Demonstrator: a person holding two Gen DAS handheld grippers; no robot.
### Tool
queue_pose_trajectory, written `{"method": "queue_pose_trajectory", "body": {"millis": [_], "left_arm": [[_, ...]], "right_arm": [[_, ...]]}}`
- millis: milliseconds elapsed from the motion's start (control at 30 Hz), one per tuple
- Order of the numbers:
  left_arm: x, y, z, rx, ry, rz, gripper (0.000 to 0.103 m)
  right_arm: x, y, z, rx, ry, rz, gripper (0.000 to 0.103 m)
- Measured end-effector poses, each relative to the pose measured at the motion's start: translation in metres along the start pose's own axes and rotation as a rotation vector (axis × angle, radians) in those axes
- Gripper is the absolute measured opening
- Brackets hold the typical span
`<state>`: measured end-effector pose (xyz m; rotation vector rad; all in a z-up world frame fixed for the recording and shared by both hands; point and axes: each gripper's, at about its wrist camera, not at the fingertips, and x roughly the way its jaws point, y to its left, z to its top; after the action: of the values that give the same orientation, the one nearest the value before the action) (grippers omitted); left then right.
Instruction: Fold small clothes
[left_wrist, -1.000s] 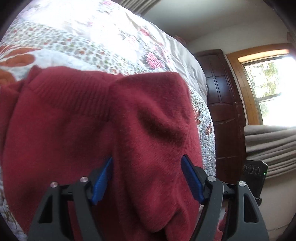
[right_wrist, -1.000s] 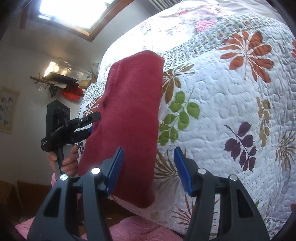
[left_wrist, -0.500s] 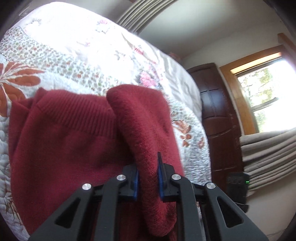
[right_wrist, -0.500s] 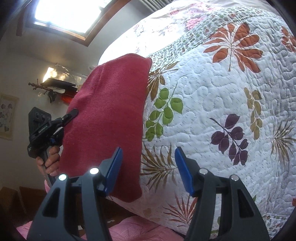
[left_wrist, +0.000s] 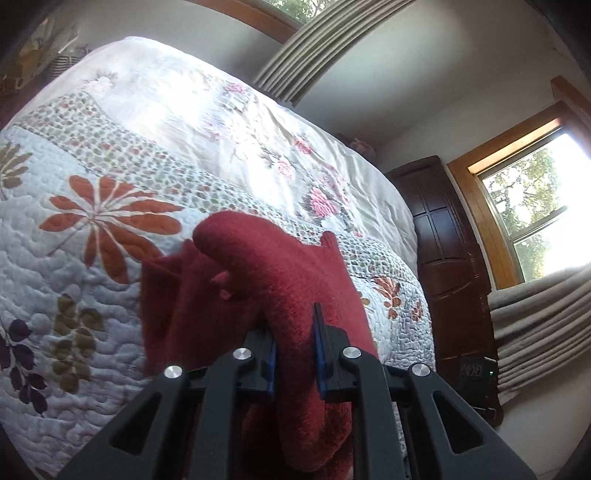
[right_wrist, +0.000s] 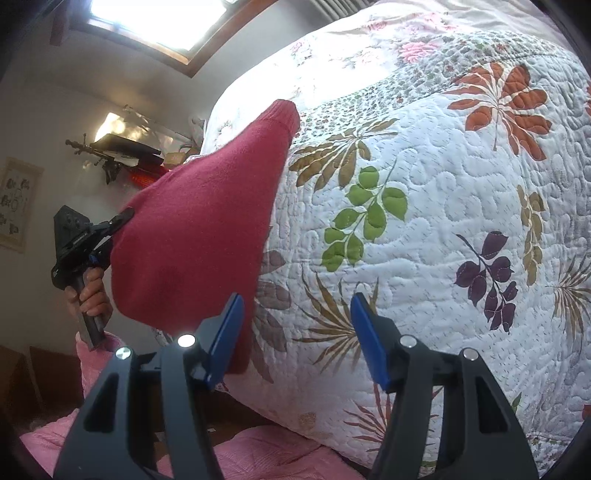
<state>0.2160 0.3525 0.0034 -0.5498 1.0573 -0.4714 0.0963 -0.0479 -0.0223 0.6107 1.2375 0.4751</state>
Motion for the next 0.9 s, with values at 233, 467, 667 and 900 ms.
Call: {"method": "queue_pose_trajectory", "body": {"millis": [233, 467, 667, 900], "left_arm": [[0.036, 0.062, -0.007, -0.05, 0.065, 0.126, 0.017], [0.053, 0.078, -0.023, -0.049, 0.083, 0.18, 0.028], [0.003, 0.059, -0.037, 0.014, 0.056, 0.174, 0.056], [-0.014, 0.04, -0.095, 0.102, 0.146, 0.124, 0.062]], "right_arm": [[0.032, 0.042, -0.002, -0.084, 0.061, 0.03, 0.063], [0.061, 0.066, -0.011, -0.131, 0.114, 0.011, 0.064], [0.063, 0.071, -0.015, -0.135, 0.117, 0.016, 0.067], [0.07, 0.082, -0.022, -0.142, 0.123, 0.024, 0.068]]}}
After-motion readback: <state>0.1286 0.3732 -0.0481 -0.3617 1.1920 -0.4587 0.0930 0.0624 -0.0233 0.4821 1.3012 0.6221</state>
